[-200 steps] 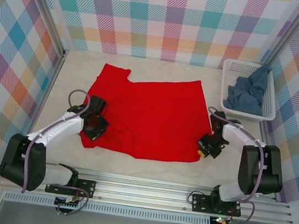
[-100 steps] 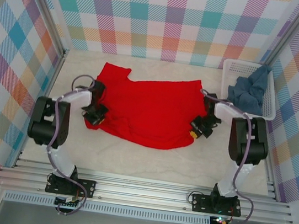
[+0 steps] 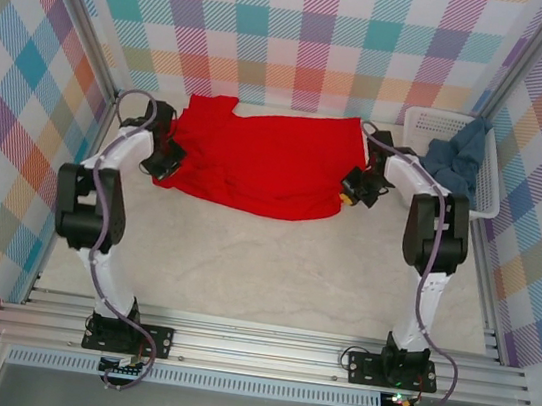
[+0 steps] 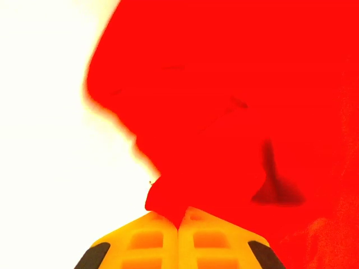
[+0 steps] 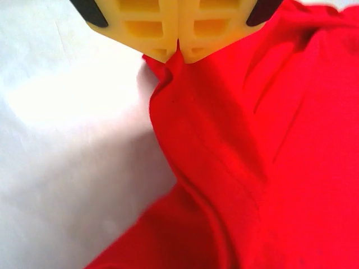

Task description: Fold and stack the t-shirts

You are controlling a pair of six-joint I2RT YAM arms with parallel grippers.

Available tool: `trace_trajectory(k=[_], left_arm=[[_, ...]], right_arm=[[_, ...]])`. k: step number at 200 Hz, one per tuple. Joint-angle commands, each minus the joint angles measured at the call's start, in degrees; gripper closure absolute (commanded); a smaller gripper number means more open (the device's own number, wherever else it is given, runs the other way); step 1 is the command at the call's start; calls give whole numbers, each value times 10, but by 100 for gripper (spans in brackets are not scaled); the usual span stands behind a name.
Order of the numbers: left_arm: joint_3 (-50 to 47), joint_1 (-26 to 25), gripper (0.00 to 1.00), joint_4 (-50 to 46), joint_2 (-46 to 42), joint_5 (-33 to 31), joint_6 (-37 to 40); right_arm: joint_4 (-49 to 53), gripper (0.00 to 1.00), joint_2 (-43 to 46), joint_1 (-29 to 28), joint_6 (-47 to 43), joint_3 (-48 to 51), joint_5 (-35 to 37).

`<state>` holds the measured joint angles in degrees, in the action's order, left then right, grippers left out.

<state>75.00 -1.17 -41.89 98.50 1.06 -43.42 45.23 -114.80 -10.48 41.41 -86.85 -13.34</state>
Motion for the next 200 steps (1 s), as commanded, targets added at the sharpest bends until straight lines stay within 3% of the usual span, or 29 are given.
trace_trajectory(k=[1, 42, 84, 117, 161, 200], left_arm=[[-127, -29, 100, -69, -105, 18, -25], [-313, -69, 100, -101, -303, 58, -124], [-430, -138, 100, -74, -411, 114, -237], [-412, -214, 100, -78, -385, 113, -255], [-400, -259, 100, -88, -341, 75, -213], [-362, -303, 97, -167, -298, 33, -133]], right_arm=[[36, 100, 79, 2, -19, 89, -34], [52, 100, 187, 2, -41, 235, 5], [62, 100, 188, 4, -82, 273, 76], [71, 100, 171, 18, -109, 261, 128], [74, 100, 172, 50, -122, 259, 131], [67, 100, 157, 64, -132, 263, 133]])
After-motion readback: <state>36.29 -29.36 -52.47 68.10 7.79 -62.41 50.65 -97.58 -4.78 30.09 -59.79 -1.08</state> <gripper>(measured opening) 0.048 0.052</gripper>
